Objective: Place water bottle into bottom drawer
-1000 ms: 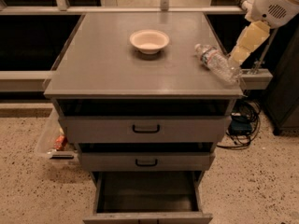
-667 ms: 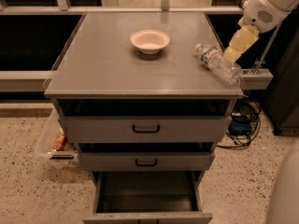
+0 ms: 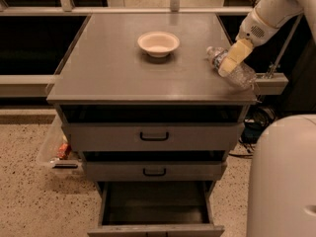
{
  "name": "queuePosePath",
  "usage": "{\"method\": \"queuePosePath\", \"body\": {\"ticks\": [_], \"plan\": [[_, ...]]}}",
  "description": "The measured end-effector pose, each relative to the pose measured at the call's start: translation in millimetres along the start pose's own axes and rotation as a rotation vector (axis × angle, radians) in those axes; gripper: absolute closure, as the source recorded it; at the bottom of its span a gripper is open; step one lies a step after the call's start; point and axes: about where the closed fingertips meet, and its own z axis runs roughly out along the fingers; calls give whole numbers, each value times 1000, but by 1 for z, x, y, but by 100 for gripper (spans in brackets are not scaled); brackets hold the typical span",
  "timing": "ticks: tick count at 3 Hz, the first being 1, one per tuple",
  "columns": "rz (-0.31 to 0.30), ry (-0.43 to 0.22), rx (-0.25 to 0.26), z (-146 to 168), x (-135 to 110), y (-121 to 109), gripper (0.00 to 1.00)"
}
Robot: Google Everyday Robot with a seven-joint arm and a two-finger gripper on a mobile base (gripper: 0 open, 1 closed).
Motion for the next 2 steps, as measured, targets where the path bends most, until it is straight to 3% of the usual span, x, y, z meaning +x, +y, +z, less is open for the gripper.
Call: {"method": "queuePosePath", "body": {"ticks": [2], "plan": [[34, -3, -38, 38, 9, -12, 0]]}}
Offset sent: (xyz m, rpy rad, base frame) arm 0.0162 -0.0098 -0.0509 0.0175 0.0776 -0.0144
